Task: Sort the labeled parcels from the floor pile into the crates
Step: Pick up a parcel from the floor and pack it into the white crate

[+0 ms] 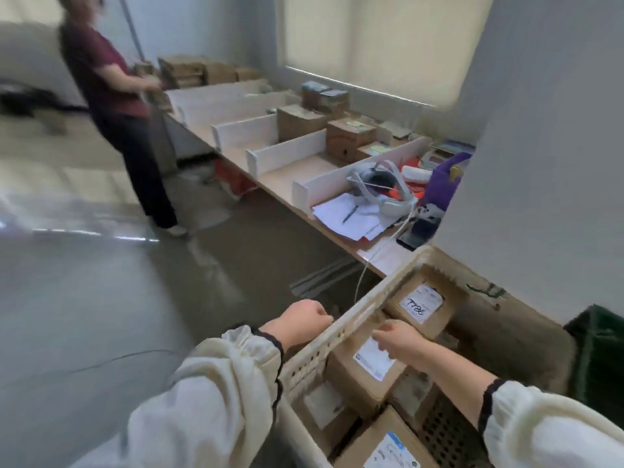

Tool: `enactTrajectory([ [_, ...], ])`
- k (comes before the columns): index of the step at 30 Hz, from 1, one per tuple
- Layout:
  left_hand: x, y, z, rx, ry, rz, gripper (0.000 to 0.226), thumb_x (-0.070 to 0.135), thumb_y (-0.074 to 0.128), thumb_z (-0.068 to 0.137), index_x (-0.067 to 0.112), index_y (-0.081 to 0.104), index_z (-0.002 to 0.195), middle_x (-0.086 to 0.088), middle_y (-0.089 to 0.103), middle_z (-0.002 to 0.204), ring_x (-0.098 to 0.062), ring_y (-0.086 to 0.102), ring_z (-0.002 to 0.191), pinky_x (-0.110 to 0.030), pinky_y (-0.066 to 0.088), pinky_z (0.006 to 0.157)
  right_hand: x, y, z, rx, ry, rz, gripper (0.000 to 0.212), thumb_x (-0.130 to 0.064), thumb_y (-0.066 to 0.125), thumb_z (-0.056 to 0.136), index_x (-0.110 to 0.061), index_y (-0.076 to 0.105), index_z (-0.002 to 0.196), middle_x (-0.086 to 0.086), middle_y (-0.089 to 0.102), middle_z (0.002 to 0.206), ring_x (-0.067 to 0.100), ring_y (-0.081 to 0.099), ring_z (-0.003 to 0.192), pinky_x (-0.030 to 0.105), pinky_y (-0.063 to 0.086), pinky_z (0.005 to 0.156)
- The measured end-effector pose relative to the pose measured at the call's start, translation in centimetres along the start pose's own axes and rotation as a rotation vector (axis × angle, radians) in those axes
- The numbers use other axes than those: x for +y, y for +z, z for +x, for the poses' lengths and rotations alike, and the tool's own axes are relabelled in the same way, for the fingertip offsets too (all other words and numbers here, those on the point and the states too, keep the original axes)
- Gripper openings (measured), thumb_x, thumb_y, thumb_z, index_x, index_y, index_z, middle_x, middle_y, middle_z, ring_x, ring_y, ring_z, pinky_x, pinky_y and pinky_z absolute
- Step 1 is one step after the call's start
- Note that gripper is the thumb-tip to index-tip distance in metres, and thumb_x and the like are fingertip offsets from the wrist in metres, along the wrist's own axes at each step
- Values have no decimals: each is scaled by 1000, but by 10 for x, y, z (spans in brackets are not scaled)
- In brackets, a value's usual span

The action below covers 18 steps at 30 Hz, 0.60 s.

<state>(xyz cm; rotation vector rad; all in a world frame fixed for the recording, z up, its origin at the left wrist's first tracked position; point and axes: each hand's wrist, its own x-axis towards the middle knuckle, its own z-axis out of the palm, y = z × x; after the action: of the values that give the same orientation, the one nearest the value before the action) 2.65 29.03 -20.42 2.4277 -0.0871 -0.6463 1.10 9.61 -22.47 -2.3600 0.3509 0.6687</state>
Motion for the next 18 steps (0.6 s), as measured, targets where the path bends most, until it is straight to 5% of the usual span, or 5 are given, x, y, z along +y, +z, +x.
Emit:
enactTrajectory([
  [6, -131, -62, -130, 338, -348, -167, 31, 32, 50, 89, 8, 68, 98, -11, 70, 101, -29, 65, 97, -31, 49, 85, -143, 108, -28, -144, -340, -299, 20, -23, 45, 92, -14, 54, 76, 3, 59, 78, 13, 47, 53, 19, 33, 43],
  [9, -201, -78, -219, 469, -528, -269, 31, 30, 49, 91, 4, 66, 96, -20, 68, 103, -31, 64, 92, -34, 50, 85, -209, 179, -72, -249, -476, -379, 14, -24, 46, 93, -14, 51, 84, 2, 54, 76, 11, 42, 48, 14, 24, 32],
  [13, -281, -73, -350, 615, -747, -386, 23, 28, 48, 92, 12, 59, 78, -12, 62, 87, -29, 63, 81, -31, 48, 72, -278, 277, -149, -411, -703, -478, 14, -21, 46, 95, -13, 50, 84, 1, 49, 68, 12, 45, 53, 22, 37, 48],
  [16, -328, -57, -439, 699, -943, -448, 19, 25, 45, 92, 11, 58, 86, -10, 63, 86, -26, 60, 69, -24, 43, 55, -313, 349, -216, -532, -820, -527, 16, -22, 46, 95, -14, 52, 82, 3, 54, 74, 13, 47, 57, 22, 39, 52],
  [18, -353, -47, -490, 747, -999, -522, 22, 27, 48, 90, 9, 60, 92, -13, 61, 86, -24, 58, 76, -30, 52, 68, -328, 395, -260, -605, -873, -578, 15, -20, 45, 95, -14, 51, 83, 4, 54, 76, 12, 46, 57, 22, 39, 52],
])
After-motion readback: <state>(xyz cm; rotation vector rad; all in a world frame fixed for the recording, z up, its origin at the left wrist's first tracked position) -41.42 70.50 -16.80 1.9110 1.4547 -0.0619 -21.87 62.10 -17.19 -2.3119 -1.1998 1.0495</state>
